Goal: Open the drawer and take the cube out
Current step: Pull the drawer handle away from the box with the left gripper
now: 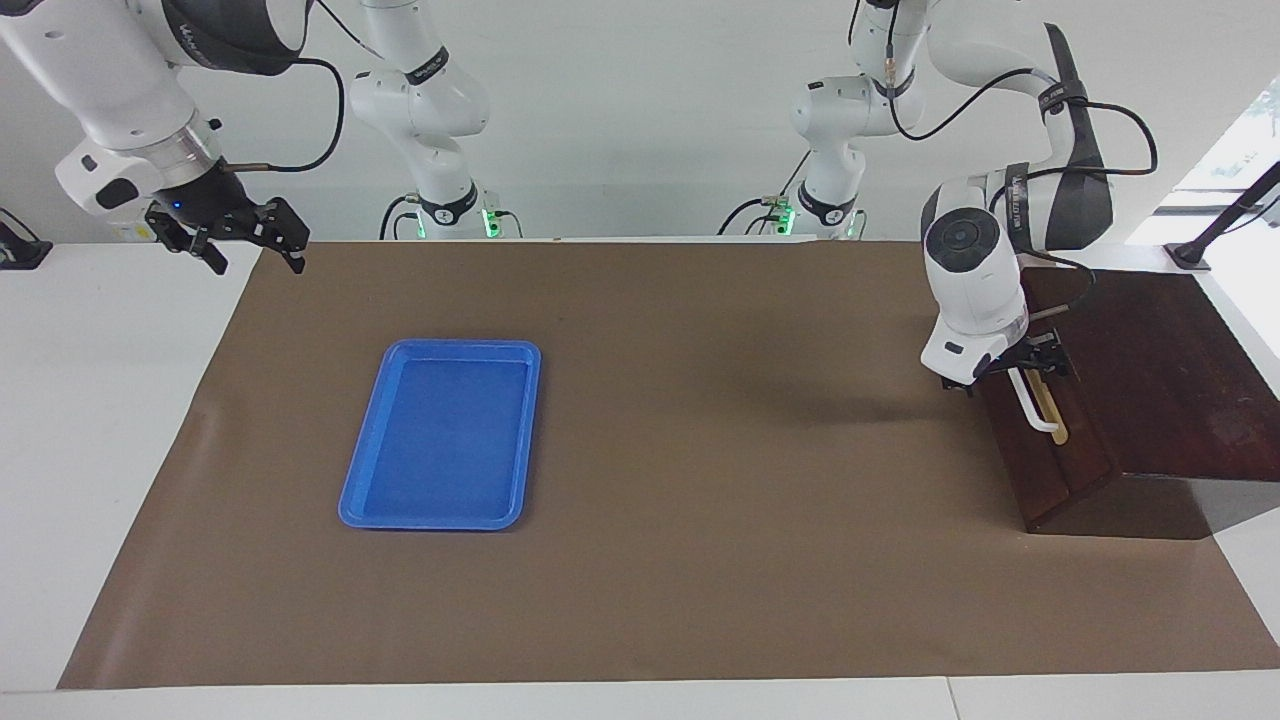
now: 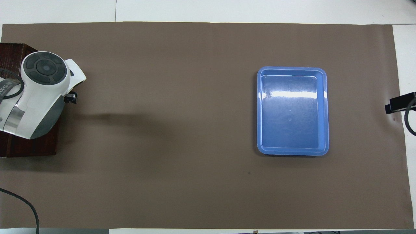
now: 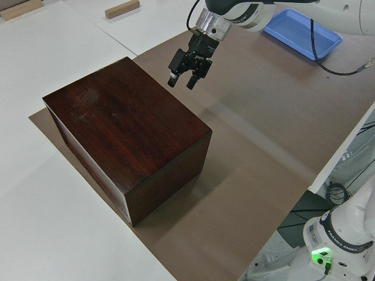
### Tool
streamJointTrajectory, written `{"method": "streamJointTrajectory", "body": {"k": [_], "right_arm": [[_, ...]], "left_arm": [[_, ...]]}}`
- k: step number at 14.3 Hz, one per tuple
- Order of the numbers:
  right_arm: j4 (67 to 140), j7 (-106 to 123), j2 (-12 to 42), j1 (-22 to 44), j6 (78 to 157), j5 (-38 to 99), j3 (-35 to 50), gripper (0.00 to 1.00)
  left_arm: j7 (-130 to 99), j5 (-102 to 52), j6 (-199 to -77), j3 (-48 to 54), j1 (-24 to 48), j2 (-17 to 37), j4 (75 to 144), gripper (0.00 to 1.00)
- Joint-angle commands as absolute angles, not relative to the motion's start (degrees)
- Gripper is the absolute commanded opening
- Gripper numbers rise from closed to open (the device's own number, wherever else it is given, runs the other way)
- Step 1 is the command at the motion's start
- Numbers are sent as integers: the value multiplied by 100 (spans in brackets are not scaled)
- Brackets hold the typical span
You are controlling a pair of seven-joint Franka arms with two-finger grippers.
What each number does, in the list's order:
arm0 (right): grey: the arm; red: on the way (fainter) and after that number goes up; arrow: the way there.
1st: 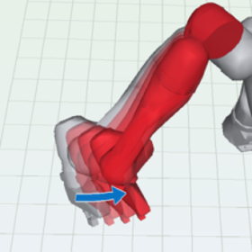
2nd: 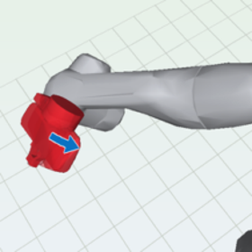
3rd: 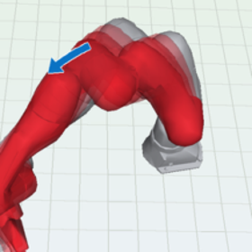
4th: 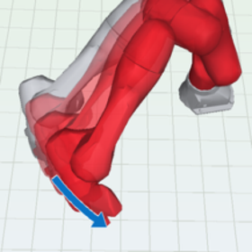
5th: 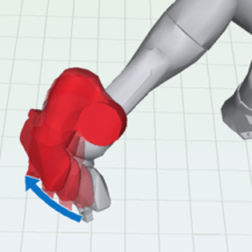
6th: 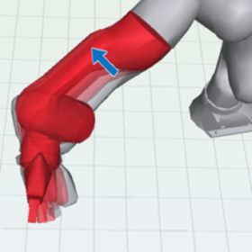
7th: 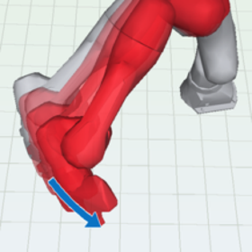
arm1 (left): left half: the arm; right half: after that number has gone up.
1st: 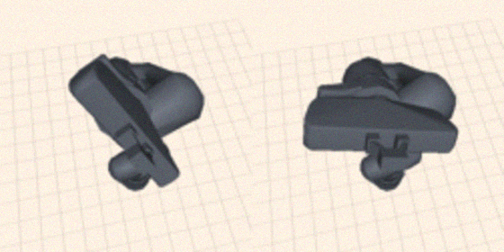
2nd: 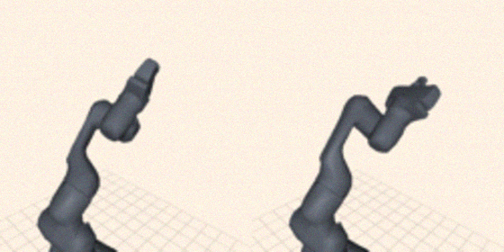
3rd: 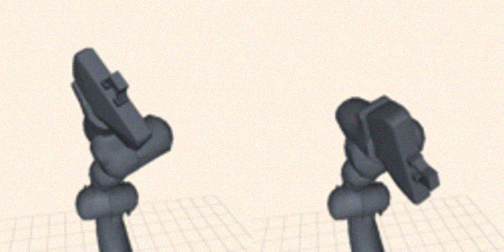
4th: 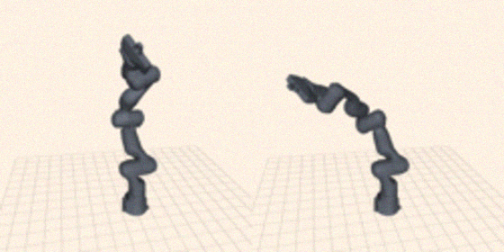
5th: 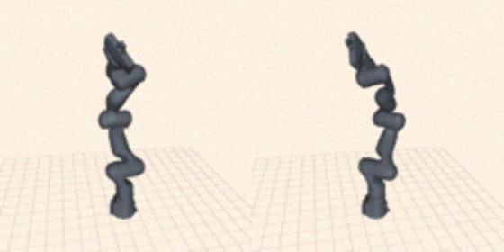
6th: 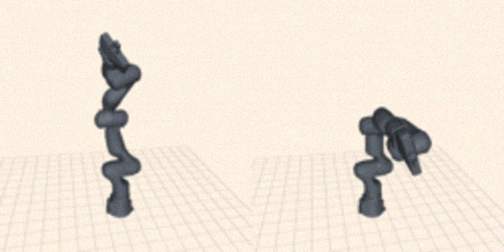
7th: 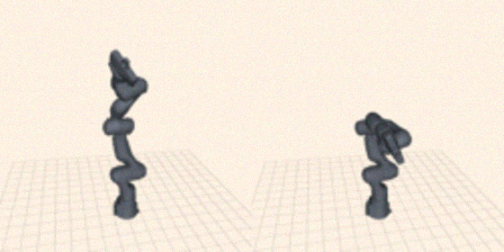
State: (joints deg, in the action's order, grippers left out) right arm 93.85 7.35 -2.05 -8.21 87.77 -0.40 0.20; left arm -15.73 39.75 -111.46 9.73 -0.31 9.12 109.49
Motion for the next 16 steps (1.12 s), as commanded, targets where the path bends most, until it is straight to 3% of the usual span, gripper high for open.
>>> {"method": "streamJointTrajectory", "body": {"k": [1,16], "right_arm": [[9439,747,-237,-905,8807,-35,70,100],[9439,747,-237,-914,8798,-35,70,100]], "left_arm": [[-1819,4228,-11416,993,-114,948,11171,100],[-2144,4236,-12041,1002,-316,1142,11461,100]]}}
